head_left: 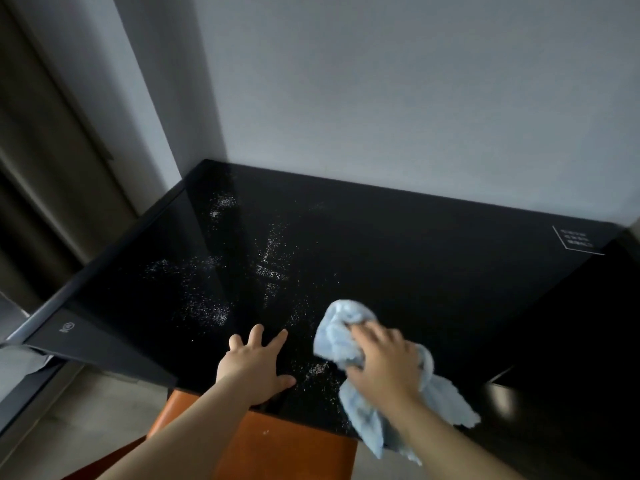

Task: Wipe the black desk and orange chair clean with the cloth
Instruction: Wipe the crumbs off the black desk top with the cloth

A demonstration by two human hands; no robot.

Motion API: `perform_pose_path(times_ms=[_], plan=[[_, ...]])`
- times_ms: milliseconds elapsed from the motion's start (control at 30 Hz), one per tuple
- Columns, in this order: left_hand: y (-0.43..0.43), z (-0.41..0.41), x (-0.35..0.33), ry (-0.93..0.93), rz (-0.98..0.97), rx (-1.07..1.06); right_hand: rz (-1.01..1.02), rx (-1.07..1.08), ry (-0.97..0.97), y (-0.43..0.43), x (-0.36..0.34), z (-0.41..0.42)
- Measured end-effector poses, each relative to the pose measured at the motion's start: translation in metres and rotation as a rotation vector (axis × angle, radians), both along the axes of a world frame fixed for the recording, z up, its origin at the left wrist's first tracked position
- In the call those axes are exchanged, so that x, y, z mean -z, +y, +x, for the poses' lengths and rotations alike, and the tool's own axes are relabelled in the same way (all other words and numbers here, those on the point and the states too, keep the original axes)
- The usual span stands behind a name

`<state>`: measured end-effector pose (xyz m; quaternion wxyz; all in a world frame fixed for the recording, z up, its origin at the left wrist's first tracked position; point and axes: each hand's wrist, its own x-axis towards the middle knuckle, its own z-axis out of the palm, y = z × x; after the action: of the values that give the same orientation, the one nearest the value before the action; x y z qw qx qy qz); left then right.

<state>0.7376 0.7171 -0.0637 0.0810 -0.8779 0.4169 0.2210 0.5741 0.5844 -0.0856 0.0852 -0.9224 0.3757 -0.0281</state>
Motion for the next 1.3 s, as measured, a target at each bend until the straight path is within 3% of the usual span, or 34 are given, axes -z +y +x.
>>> perform_pose_path(times_ms=[100,267,367,467,533,600,700,800,867,933,1033,1067,1167,1233,1300], plan=[[0.001,-0.001,-0.001,-0.003,-0.006,-0.002,0.096,-0.196,0.013,0.003,0.002,-0.008],[0.003,-0.004,0.001,0.038,-0.005,-0.043,0.026,0.382,0.036,-0.057,-0.018,-0.026],[0.003,-0.003,0.003,0.033,-0.009,-0.045,0.012,0.230,0.038,-0.024,-0.015,-0.016],[0.002,-0.002,0.003,0.025,-0.010,-0.036,0.197,-0.081,-0.148,0.005,-0.010,-0.015],[0.001,-0.002,0.002,0.029,-0.001,-0.038,0.221,0.009,-0.354,-0.014,-0.019,-0.020],[0.000,-0.002,0.001,0.038,0.008,-0.042,0.079,0.270,-0.426,-0.048,-0.027,-0.028],[0.000,-0.003,-0.001,0.040,0.008,-0.044,0.089,0.552,-0.048,-0.075,-0.032,-0.041],[0.000,-0.003,-0.001,0.037,0.003,-0.046,0.107,0.459,0.144,-0.058,-0.025,-0.036],[0.000,-0.003,0.000,0.031,0.001,-0.047,0.085,0.222,0.050,-0.049,-0.012,-0.030],[0.000,-0.002,0.001,0.026,-0.007,-0.046,0.214,0.111,-0.175,-0.052,-0.017,-0.028],[0.000,-0.002,0.001,0.026,-0.005,-0.046,0.208,0.399,-0.532,-0.088,-0.028,-0.038],[0.000,-0.002,0.000,0.027,-0.002,-0.047,0.159,0.531,-0.537,-0.103,-0.031,-0.045],[0.000,-0.002,-0.001,0.030,-0.006,-0.052,0.215,0.782,-0.112,-0.132,-0.036,-0.057],[0.000,-0.002,-0.001,0.032,-0.007,-0.057,0.265,0.772,0.061,-0.130,-0.035,-0.047],[0.000,-0.001,-0.001,0.032,-0.006,-0.059,0.217,0.648,0.102,-0.112,-0.036,-0.027]])
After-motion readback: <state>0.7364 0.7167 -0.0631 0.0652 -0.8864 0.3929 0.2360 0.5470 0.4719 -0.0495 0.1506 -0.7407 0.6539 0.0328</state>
